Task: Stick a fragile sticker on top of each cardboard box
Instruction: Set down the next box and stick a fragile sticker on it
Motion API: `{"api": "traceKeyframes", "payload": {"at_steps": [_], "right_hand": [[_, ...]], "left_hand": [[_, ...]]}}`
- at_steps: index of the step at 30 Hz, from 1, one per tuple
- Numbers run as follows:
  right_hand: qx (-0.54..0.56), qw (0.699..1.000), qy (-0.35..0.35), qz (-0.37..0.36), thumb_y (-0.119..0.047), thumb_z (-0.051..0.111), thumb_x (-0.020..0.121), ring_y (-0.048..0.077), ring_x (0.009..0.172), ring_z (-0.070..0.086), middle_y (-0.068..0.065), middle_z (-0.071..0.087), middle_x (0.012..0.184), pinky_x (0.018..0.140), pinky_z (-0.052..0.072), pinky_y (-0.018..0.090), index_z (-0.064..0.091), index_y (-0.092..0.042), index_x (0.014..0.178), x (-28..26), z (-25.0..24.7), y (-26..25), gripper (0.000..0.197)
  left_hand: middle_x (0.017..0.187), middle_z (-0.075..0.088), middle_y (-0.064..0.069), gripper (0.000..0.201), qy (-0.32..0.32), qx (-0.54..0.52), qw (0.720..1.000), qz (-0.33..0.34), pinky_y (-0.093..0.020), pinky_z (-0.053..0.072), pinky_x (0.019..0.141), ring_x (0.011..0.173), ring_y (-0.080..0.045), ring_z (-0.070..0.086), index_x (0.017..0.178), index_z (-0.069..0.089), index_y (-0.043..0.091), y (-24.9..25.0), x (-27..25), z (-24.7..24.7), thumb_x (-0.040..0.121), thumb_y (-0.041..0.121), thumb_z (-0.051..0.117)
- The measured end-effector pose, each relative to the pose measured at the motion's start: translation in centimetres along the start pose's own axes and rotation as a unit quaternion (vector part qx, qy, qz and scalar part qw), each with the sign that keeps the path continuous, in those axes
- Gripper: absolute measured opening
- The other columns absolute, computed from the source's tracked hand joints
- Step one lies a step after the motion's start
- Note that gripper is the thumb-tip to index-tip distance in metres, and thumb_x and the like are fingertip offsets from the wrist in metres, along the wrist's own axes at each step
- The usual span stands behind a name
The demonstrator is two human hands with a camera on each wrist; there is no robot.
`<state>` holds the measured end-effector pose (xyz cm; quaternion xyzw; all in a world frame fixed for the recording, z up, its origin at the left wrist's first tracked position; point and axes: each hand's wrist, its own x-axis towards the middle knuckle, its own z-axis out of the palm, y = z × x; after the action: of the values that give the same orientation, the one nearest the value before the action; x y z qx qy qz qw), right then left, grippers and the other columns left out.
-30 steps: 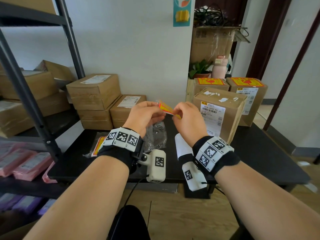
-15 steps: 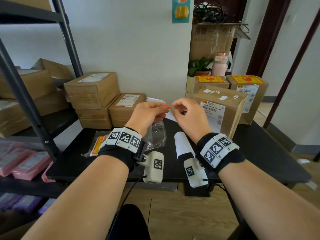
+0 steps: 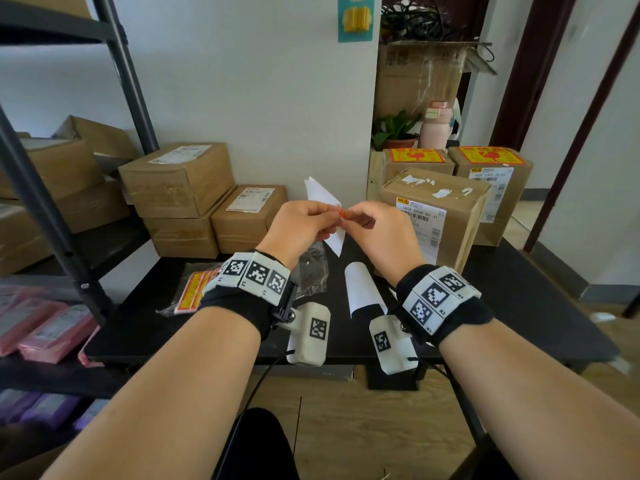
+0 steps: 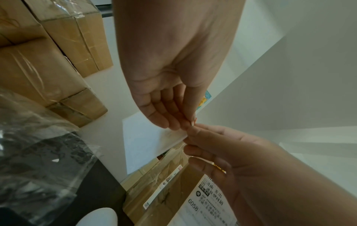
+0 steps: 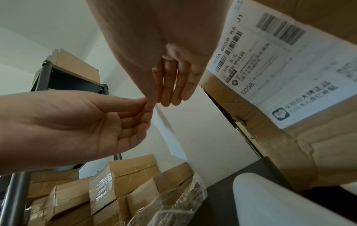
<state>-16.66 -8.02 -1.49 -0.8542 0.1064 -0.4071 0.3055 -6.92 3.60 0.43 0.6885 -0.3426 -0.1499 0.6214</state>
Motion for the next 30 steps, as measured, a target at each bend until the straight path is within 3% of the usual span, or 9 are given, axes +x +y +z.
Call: {"api": "traceKeyframes", "payload": {"at_steps": [3, 9, 16, 20, 23, 26, 30], "right_hand": [[0.002, 1.000, -0.004, 0.012, -0.024, 0.067, 0.090, 0.009, 0.081, 0.064, -0.002, 0.071, 0.087, 0.075, 0.050, 0.020, 0.074, -0.011, 0.096, -0.1, -0.2, 0.1, 0.016], [0.006, 1.000, -0.008, 0.018, -0.022, 0.065, 0.090, 0.011, 0.082, 0.065, -0.001, 0.072, 0.086, 0.079, 0.054, 0.031, 0.074, -0.013, 0.094, 0.0, -0.7, -0.1, 0.013], [0.008, 1.000, -0.004, 0.020, -0.023, 0.066, 0.090, 0.013, 0.081, 0.066, 0.000, 0.072, 0.085, 0.079, 0.055, 0.036, 0.074, -0.012, 0.093, 0.0, -0.6, -0.2, 0.014], [0.000, 1.000, -0.009, 0.022, -0.023, 0.068, 0.089, 0.010, 0.080, 0.066, -0.002, 0.072, 0.086, 0.078, 0.054, 0.030, 0.075, -0.013, 0.094, 0.2, -0.6, -0.1, 0.013], [0.016, 1.000, -0.015, 0.016, -0.021, 0.068, 0.089, 0.006, 0.080, 0.066, -0.002, 0.074, 0.087, 0.076, 0.052, 0.021, 0.076, -0.014, 0.095, 0.1, -0.6, -0.2, 0.013], [0.009, 1.000, -0.016, 0.009, -0.023, 0.064, 0.092, 0.008, 0.083, 0.066, -0.002, 0.073, 0.090, 0.078, 0.052, 0.024, 0.076, -0.013, 0.097, 0.0, -0.5, -0.2, 0.016], [0.002, 0.999, 0.018, 0.047, -0.019, 0.059, 0.092, 0.010, 0.079, 0.062, -0.005, 0.067, 0.082, 0.074, 0.052, 0.029, 0.069, -0.013, 0.089, 0.0, -0.7, 0.0, 0.011]], "left_hand": [[0.090, 0.072, -0.007, 0.011, -0.004, 0.038, 0.999, 0.017, -0.028, 0.055, 0.084, 0.082, -0.014, 0.066, 0.100, 0.072, 0.013, 0.0, -0.1, 0.1, 0.091, 0.015, 0.066], [0.097, 0.073, -0.007, 0.013, -0.009, 0.087, 0.995, 0.038, -0.029, 0.055, 0.086, 0.091, -0.019, 0.068, 0.101, 0.072, 0.015, 0.5, -0.5, 0.3, 0.091, 0.020, 0.065], [0.094, 0.073, -0.004, 0.019, 0.013, 0.096, 0.994, 0.041, -0.024, 0.053, 0.082, 0.089, -0.014, 0.066, 0.099, 0.075, 0.014, 1.1, -0.8, 0.4, 0.088, 0.027, 0.069], [0.096, 0.072, -0.001, 0.013, 0.018, 0.100, 0.994, 0.040, -0.026, 0.050, 0.085, 0.091, -0.012, 0.064, 0.095, 0.074, 0.014, 0.9, -0.4, 0.3, 0.088, 0.023, 0.068], [0.095, 0.072, -0.004, 0.008, 0.012, 0.094, 0.995, 0.032, -0.036, 0.051, 0.091, 0.093, -0.016, 0.065, 0.088, 0.073, 0.014, 0.8, -0.2, 0.2, 0.086, 0.020, 0.067], [0.099, 0.071, -0.011, 0.010, 0.002, 0.090, 0.996, 0.025, -0.040, 0.051, 0.092, 0.101, -0.030, 0.064, 0.088, 0.071, 0.010, 0.7, -0.2, 0.2, 0.087, 0.016, 0.064], [0.095, 0.070, -0.010, 0.013, 0.024, 0.055, 0.998, 0.001, -0.032, 0.055, 0.084, 0.095, -0.024, 0.070, 0.081, 0.062, 0.013, 0.3, 0.1, 0.3, 0.092, 0.014, 0.055]]}}
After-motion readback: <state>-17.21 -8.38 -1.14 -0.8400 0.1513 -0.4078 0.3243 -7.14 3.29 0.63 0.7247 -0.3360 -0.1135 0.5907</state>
